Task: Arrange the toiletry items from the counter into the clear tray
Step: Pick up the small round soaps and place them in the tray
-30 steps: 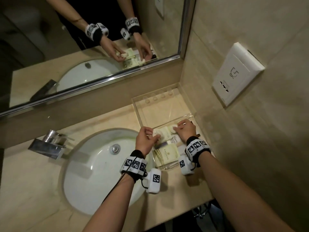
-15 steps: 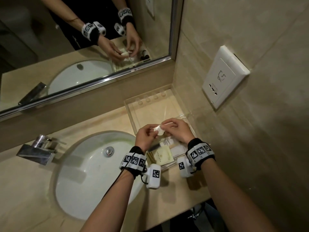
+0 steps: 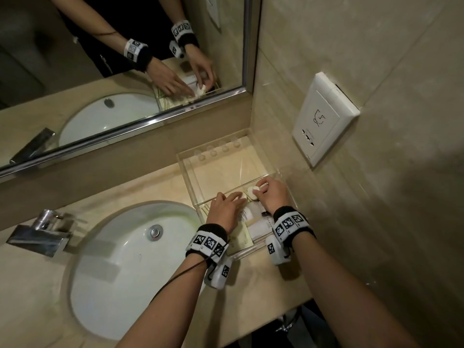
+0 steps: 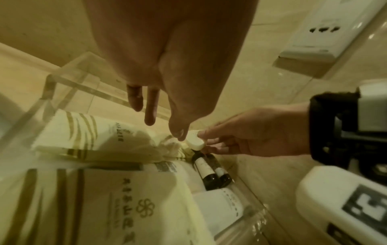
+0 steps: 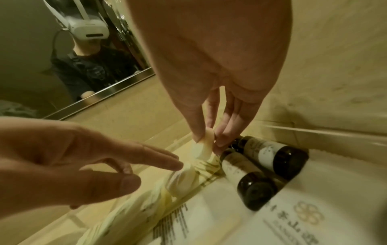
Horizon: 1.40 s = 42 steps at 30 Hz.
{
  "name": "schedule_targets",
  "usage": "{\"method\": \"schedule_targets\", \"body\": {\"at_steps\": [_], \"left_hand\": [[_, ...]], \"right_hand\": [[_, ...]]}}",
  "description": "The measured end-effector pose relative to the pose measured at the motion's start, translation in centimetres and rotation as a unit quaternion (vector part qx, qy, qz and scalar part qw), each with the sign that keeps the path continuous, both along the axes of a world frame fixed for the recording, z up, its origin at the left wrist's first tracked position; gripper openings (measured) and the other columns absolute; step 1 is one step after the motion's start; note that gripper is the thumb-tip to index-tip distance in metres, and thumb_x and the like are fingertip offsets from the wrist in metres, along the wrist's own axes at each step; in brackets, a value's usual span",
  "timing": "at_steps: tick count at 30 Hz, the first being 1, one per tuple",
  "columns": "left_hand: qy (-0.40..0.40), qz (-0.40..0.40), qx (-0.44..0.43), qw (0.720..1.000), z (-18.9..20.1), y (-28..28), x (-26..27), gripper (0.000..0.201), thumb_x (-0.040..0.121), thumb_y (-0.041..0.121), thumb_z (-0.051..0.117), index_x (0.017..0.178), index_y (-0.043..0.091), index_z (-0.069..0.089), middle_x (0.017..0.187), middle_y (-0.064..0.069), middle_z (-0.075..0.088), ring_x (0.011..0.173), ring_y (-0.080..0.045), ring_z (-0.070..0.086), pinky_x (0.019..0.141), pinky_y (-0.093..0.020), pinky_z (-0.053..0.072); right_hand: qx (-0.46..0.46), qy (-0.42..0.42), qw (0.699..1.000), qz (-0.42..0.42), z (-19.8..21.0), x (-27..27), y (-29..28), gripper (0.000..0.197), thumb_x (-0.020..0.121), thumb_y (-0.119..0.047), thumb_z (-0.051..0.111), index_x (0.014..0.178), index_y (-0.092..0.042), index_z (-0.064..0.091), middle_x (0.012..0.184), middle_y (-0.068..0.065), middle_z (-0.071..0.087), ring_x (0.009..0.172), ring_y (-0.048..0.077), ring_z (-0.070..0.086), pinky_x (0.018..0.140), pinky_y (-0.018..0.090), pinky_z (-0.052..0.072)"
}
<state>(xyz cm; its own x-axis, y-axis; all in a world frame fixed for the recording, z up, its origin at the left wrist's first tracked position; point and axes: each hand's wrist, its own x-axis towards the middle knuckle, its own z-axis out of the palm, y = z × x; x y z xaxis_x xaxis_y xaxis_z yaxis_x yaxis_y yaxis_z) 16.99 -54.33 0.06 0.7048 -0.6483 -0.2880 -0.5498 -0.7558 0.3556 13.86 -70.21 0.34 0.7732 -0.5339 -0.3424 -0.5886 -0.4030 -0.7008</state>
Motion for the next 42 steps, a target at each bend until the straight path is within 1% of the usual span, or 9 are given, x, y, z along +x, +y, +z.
{"method": "schedule_targets", "body": {"at_steps": [5,8,14,19,25,30,34,38,42], "left_hand": [[-0.024,-0.007,0.035,0.999,-0.8,-0.1,-0.5,0.06,0.088,0.008,0.054,0.142,0.032,0.04,0.152,0.011,0.033,0.115,-0.025,0.038,0.093,-0.034,0.035],[-0.023,0.004,0.025,0.999,-0.9,0.0,-0.6,0.061,0.088,0.008,0.056,0.142,0.031,0.039,0.153,0.009,0.032,0.118,-0.026,0.037,0.095,-0.034,0.035],[-0.033,0.02,0.021,0.999,-0.7,0.3,-0.8,0.057,0.091,0.011,0.052,0.143,0.029,0.038,0.152,0.007,0.032,0.124,-0.026,0.034,0.097,-0.034,0.032],[-0.025,0.024,0.023,0.999,-0.9,0.4,-0.5,0.057,0.092,0.009,0.052,0.143,0.029,0.038,0.151,0.007,0.033,0.122,-0.026,0.035,0.096,-0.035,0.032],[-0.03,0.024,0.022,0.999,-1.0,0.4,-0.7,0.056,0.093,0.012,0.051,0.144,0.029,0.037,0.152,0.008,0.033,0.123,-0.025,0.035,0.096,-0.034,0.033],[-0.029,0.022,0.022,0.999,-1.0,0.5,-0.7,0.057,0.093,0.011,0.052,0.145,0.029,0.035,0.152,0.007,0.032,0.124,-0.025,0.034,0.098,-0.034,0.033],[-0.027,0.02,0.018,0.999,-0.9,0.4,-0.8,0.056,0.093,0.012,0.052,0.144,0.028,0.036,0.152,0.006,0.033,0.124,-0.026,0.035,0.098,-0.035,0.034],[-0.029,0.016,0.005,0.999,-0.5,0.1,-0.7,0.059,0.09,0.01,0.055,0.144,0.027,0.037,0.151,0.005,0.034,0.125,-0.026,0.034,0.101,-0.035,0.034],[-0.024,0.015,-0.013,1.0,-0.1,-0.4,-0.7,0.056,0.091,0.01,0.054,0.142,0.027,0.039,0.15,0.005,0.035,0.124,-0.025,0.035,0.102,-0.034,0.034]], "right_hand": [[-0.018,0.008,1.0,0.021,-0.8,0.3,0.2,0.016,0.082,-0.011,0.074,0.093,-0.016,0.063,0.088,0.002,0.069,0.079,0.017,0.066,0.077,0.035,0.057],[-0.038,-0.005,0.998,0.042,-1.3,0.1,0.0,0.022,0.078,-0.008,0.078,0.095,-0.013,0.066,0.105,0.003,0.06,0.085,0.014,0.06,0.082,0.027,0.053],[-0.07,-0.006,0.989,0.127,-1.8,-0.5,0.1,0.039,0.07,-0.009,0.084,0.104,-0.015,0.066,0.112,0.0,0.059,0.095,0.016,0.06,0.089,0.034,0.054],[-0.104,-0.008,0.981,0.165,-1.8,-0.1,0.2,0.044,0.075,-0.006,0.078,0.116,-0.016,0.066,0.121,0.003,0.062,0.11,0.02,0.056,0.101,0.035,0.046],[-0.1,-0.033,0.983,0.15,-1.6,-1.0,0.3,0.044,0.079,-0.007,0.076,0.12,-0.013,0.063,0.117,0.009,0.061,0.106,0.022,0.06,0.098,0.034,0.05],[-0.117,-0.072,0.978,0.154,-2.3,-1.3,0.6,0.038,0.081,-0.004,0.072,0.118,-0.01,0.065,0.122,0.006,0.061,0.114,0.02,0.055,0.099,0.024,0.041],[-0.117,-0.074,0.98,0.141,-2.2,-1.7,0.3,0.042,0.079,-0.008,0.075,0.119,-0.014,0.064,0.122,0.002,0.062,0.115,0.019,0.054,0.102,0.032,0.044],[-0.108,-0.064,0.991,0.049,-1.9,-2.9,0.1,0.038,0.074,-0.014,0.081,0.106,-0.017,0.06,0.111,-0.001,0.058,0.098,0.017,0.059,0.087,0.033,0.054],[-0.104,-0.017,0.993,0.05,-2.4,-4.5,0.4,0.037,0.071,-0.012,0.083,0.096,-0.02,0.057,0.098,-0.005,0.057,0.085,0.014,0.059,0.078,0.037,0.057]]}}
